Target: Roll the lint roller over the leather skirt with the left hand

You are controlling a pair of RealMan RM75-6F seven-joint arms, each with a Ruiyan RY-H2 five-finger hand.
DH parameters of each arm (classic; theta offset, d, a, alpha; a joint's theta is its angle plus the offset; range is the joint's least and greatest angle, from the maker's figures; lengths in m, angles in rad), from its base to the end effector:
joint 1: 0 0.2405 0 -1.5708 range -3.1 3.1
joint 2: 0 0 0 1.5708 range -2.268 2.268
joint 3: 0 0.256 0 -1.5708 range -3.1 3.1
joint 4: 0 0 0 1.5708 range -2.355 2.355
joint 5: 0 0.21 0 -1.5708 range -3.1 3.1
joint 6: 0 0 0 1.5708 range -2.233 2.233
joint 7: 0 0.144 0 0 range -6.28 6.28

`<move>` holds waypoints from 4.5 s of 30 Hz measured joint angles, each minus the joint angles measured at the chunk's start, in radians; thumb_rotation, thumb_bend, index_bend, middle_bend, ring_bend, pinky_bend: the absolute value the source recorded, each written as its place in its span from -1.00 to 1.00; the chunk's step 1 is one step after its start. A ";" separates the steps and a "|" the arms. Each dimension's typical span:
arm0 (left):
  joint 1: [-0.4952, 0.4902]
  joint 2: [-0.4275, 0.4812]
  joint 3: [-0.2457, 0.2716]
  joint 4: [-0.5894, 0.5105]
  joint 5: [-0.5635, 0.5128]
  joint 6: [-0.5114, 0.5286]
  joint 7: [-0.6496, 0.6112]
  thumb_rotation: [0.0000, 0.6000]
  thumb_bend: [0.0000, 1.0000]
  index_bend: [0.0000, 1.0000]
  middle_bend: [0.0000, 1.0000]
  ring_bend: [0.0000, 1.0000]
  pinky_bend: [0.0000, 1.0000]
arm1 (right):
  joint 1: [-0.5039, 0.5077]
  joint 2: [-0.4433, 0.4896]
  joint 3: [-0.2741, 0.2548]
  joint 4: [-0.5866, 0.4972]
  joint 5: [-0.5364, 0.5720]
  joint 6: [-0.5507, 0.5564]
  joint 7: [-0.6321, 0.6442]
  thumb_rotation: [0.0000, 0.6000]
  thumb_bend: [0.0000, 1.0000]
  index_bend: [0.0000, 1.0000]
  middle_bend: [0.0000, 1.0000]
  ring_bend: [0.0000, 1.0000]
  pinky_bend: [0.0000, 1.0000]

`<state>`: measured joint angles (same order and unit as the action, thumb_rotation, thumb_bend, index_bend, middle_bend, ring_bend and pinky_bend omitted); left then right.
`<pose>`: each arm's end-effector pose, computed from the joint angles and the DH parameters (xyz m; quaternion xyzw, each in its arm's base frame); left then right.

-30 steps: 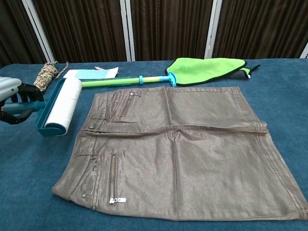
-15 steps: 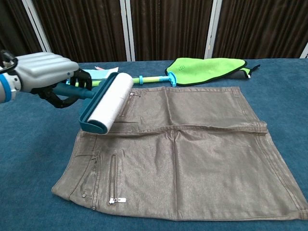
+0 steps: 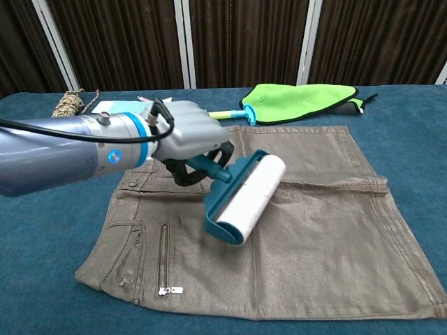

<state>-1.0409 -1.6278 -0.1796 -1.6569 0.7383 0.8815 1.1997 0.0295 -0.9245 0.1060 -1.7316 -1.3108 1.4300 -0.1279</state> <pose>-0.0382 0.3195 -0.0660 -0.8884 -0.1201 -0.2226 0.3831 -0.3297 -0.1715 0.2209 0.5610 -0.3835 0.2839 0.6764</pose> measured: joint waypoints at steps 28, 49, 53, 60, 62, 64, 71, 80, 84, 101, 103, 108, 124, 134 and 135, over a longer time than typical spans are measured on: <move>-0.092 0.044 0.225 0.070 -0.037 0.071 0.040 1.00 0.95 0.32 0.09 -0.21 -0.01 | 0.007 -0.002 -0.005 0.009 0.001 -0.006 0.005 1.00 -1.00 -1.00 -1.00 -1.00 -1.00; -0.028 0.149 0.285 0.149 0.001 0.059 -0.099 1.00 0.97 0.34 0.10 -0.20 -0.01 | 0.019 -0.014 -0.009 -0.003 0.001 -0.014 -0.032 1.00 -1.00 -1.00 -1.00 -1.00 -1.00; -0.043 0.132 0.277 0.133 0.000 0.064 -0.071 1.00 0.97 0.34 0.10 -0.20 -0.01 | 0.019 -0.011 -0.009 -0.001 0.003 -0.015 -0.021 1.00 -1.00 -1.00 -1.00 -1.00 -1.00; -0.074 0.067 0.259 0.121 -0.008 0.070 -0.025 1.00 0.97 0.34 0.10 -0.20 -0.01 | 0.016 -0.003 -0.009 0.003 0.002 -0.013 0.001 1.00 -1.00 -1.00 -1.00 -1.00 -1.00; -0.085 0.046 0.256 0.121 -0.014 0.071 -0.004 1.00 0.98 0.34 0.10 -0.20 -0.01 | 0.015 -0.003 -0.010 0.005 0.001 -0.014 0.003 1.00 -1.00 -1.00 -1.00 -1.00 -1.00; -0.093 0.026 0.254 0.119 -0.022 0.072 0.014 1.00 0.98 0.34 0.10 -0.20 -0.01 | 0.015 -0.002 -0.010 0.006 0.001 -0.015 0.007 1.00 -1.00 -1.00 -1.00 -1.00 -1.00; -0.144 -0.042 0.229 0.119 -0.057 0.078 0.080 1.00 0.98 0.35 0.10 -0.20 -0.01 | 0.009 0.003 -0.009 0.007 0.000 -0.004 0.022 1.00 -1.00 -1.00 -1.00 -1.00 -1.00; -0.196 -0.112 0.207 0.131 -0.109 0.081 0.125 1.00 0.98 0.35 0.10 -0.20 -0.01 | 0.005 0.008 -0.005 0.006 0.002 0.005 0.030 1.00 -1.00 -1.00 -1.00 -1.00 -1.00; -0.217 -0.128 0.207 0.130 -0.119 0.086 0.148 1.00 0.98 0.35 0.10 -0.20 -0.01 | 0.004 0.009 -0.004 0.008 0.005 0.005 0.034 1.00 -1.00 -1.00 -1.00 -1.00 -1.00; -0.233 -0.131 0.220 0.122 -0.161 0.117 0.142 1.00 0.98 0.35 0.10 -0.20 0.00 | 0.002 0.010 -0.004 0.013 0.009 0.006 0.040 1.00 -1.00 -1.00 -1.00 -1.00 -1.00; -0.226 -0.116 0.227 0.124 -0.163 0.119 0.133 1.00 0.98 0.35 0.10 -0.20 0.00 | 0.001 0.010 -0.002 0.013 0.012 0.008 0.042 1.00 -1.00 -1.00 -1.00 -1.00 -1.00; -0.200 -0.063 0.260 0.132 -0.164 0.121 0.105 1.00 0.97 0.35 0.10 -0.20 0.00 | 0.000 0.010 -0.001 0.012 0.016 0.010 0.037 1.00 -1.00 -1.00 -1.00 -1.00 -1.00; -0.098 0.064 0.344 0.216 -0.131 0.077 -0.027 1.00 0.98 0.35 0.10 -0.20 -0.01 | 0.008 -0.001 0.001 0.008 0.029 -0.002 0.006 1.00 -1.00 -1.00 -1.00 -1.00 -1.00; -0.111 0.031 0.319 0.215 -0.093 0.068 -0.012 1.00 0.98 0.35 0.10 -0.20 0.00 | 0.010 0.002 0.005 0.012 0.037 -0.008 0.017 1.00 -1.00 -1.00 -1.00 -1.00 -1.00; -0.116 0.025 0.316 0.213 -0.093 0.068 -0.003 1.00 0.98 0.35 0.10 -0.20 0.00 | 0.010 0.003 0.005 0.012 0.036 -0.008 0.020 1.00 -1.00 -1.00 -1.00 -1.00 -1.00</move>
<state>-1.1566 -1.6032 0.1365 -1.4440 0.6450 0.9494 1.1971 0.0397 -0.9211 0.1108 -1.7196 -1.2745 1.4225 -0.1077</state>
